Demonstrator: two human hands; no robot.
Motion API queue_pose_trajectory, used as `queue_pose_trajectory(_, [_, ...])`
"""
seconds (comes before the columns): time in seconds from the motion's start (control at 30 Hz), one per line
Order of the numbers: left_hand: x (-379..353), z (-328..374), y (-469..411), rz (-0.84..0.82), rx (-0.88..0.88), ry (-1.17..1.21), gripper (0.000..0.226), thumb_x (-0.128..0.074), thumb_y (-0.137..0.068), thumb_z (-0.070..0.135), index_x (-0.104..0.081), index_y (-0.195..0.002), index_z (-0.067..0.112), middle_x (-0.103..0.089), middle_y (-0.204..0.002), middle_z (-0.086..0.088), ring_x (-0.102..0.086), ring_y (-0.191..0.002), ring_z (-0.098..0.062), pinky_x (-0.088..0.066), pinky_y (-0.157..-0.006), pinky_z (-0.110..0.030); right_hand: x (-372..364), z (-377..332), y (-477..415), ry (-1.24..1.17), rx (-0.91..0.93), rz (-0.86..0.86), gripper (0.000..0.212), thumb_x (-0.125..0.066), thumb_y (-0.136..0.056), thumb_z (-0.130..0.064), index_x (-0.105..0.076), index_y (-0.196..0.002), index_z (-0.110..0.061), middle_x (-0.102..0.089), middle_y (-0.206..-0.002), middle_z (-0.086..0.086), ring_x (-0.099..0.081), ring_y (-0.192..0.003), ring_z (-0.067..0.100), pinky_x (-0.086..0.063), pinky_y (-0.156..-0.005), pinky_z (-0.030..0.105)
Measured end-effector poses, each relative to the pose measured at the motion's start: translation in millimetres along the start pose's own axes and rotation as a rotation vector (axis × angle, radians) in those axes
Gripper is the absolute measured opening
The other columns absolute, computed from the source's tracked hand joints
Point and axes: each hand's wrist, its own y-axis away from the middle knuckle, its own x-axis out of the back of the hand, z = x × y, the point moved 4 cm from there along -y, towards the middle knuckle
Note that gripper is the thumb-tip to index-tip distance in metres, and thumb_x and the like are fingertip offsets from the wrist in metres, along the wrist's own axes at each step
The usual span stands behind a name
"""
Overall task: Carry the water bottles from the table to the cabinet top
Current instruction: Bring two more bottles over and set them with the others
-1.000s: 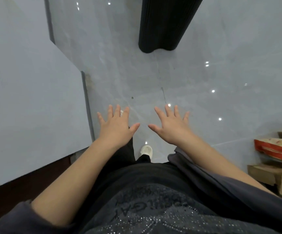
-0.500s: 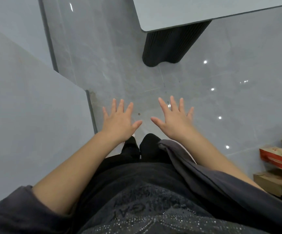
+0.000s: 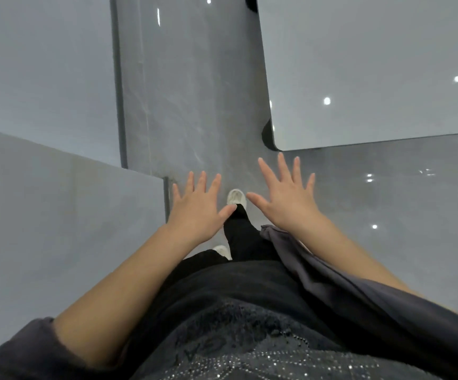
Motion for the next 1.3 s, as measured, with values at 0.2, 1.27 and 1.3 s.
queue_pose_trajectory(0.2, [74, -3, -64, 0.047, 0.015, 0.016, 0.075, -0.028, -0.096, 0.061, -0.001, -0.155, 0.024, 0.002, -0.163, -0.009, 0.009, -0.149, -0.030, -0.001, -0.118, -0.054, 61, -17, -70, 0.039, 0.040, 0.032, 0.077, -0.034, -0.096, -0.063, 0.006, -0.155, -0.035, 0.016, -0.164, 0.007, 0.018, -0.149, 0.037, 0.002, -0.115, 0.063])
queue_pose_trajectory(1.27, [428, 40, -417, -0.011, -0.630, -0.530, 0.075, -0.030, -0.096, 0.060, -0.005, -0.155, 0.021, -0.001, -0.163, -0.011, 0.009, -0.149, -0.033, 0.000, -0.116, -0.061, 277, -17, -360, -0.641, -0.730, 0.199, 0.074, -0.037, -0.097, -0.058, 0.004, -0.155, -0.035, 0.012, -0.165, 0.005, 0.017, -0.150, 0.033, 0.002, -0.116, 0.060])
queue_pose_trajectory(1.3, [438, 47, -427, -0.026, -0.645, -0.548, 0.074, -0.030, -0.097, 0.060, -0.005, -0.155, 0.021, -0.001, -0.163, -0.011, 0.009, -0.149, -0.033, 0.000, -0.116, -0.061, 287, -12, -368, -0.663, -0.758, 0.194, 0.074, -0.037, -0.097, -0.058, 0.004, -0.155, -0.035, 0.012, -0.165, 0.005, 0.016, -0.150, 0.033, 0.002, -0.117, 0.060])
